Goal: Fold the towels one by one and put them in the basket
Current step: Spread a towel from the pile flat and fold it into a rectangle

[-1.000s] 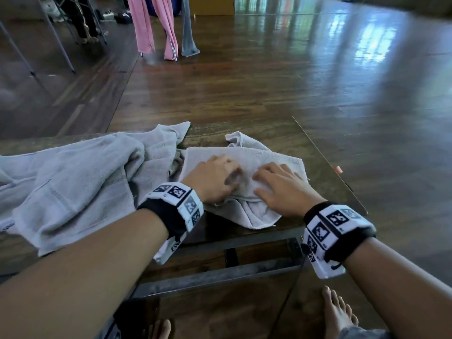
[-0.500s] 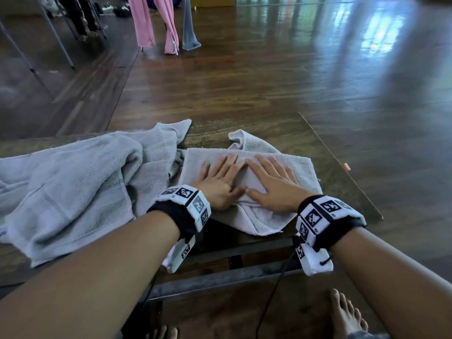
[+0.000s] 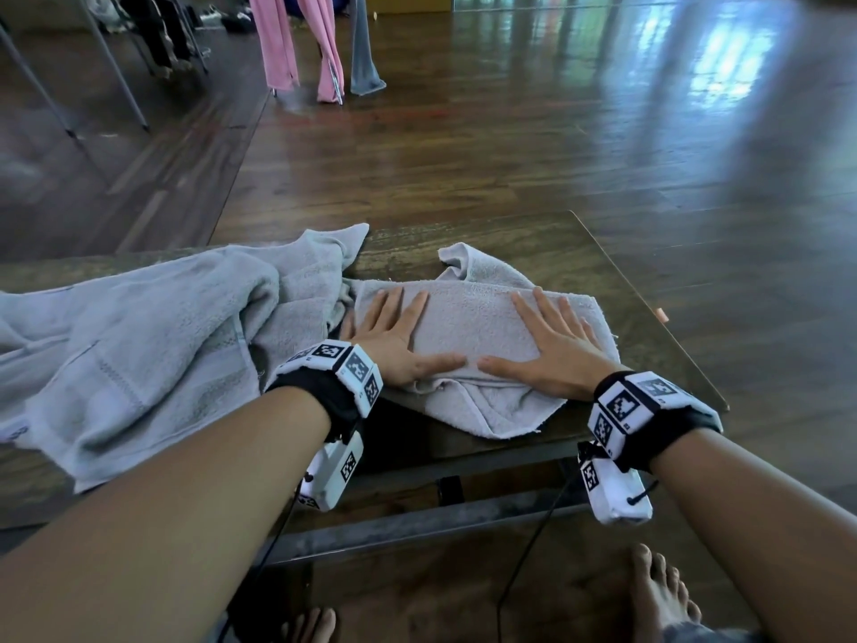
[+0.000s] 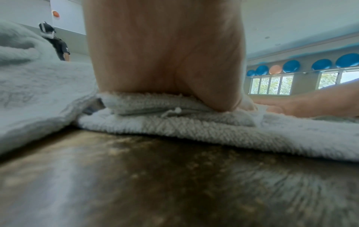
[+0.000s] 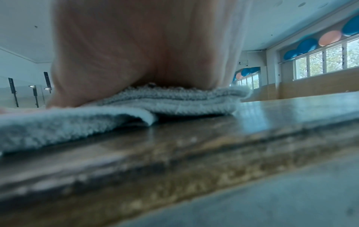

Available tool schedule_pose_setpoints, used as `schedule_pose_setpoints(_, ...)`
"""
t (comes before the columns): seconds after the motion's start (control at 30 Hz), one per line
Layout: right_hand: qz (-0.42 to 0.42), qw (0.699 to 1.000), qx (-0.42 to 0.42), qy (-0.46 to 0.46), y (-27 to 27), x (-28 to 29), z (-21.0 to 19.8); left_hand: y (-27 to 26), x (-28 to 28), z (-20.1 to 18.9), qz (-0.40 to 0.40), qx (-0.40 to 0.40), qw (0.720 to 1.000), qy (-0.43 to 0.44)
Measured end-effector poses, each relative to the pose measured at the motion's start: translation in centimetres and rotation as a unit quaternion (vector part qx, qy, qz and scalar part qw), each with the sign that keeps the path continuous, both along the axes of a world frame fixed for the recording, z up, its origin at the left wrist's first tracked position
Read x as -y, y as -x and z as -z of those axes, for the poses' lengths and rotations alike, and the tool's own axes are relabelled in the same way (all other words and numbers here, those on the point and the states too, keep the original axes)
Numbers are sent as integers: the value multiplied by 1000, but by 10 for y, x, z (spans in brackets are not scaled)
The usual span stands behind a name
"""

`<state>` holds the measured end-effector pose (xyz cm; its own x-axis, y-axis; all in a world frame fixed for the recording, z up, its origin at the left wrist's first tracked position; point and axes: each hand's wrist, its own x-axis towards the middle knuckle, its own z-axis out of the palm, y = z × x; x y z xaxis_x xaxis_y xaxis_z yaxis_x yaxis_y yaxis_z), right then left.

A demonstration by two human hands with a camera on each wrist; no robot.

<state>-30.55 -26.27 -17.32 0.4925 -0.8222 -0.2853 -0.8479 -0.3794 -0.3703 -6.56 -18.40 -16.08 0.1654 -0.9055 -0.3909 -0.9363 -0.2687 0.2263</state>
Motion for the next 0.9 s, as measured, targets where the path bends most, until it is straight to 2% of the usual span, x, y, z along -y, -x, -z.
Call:
schedule_pose_setpoints(0.17, 37, 999, -33, -23, 7, 0, -6, -11, -8, -4, -27, -31, 999, -4)
schedule_pose_setpoints(0.37, 72, 990, -90, -77, 21, -4, -22, -18, -14, -8, -39, 3, 999, -2)
schedule_pose_setpoints(0.43, 68, 991, -110, -47, 17, -7, -27, -23, -13, -14, -35, 11, 999, 28)
schedule_pose_setpoints(0.53, 23, 993, -92, 70, 1, -14, -35, -30, -11, -25, -65, 3, 986, 151)
schedule_pose_setpoints(0.6, -31, 993, -54, 102, -15, -23, -38, -30, -11, -31, -91, 8, 976, 197)
schedule_pose_setpoints(0.73, -113, 990, -58, 57, -42, -44, -28, -28, -13, -30, -121, 36, 978, 167)
schedule_pose_setpoints(0.9, -129, 986, -103, 36, -50, -47, -17, -31, -10, -29, -156, 15, 981, 114)
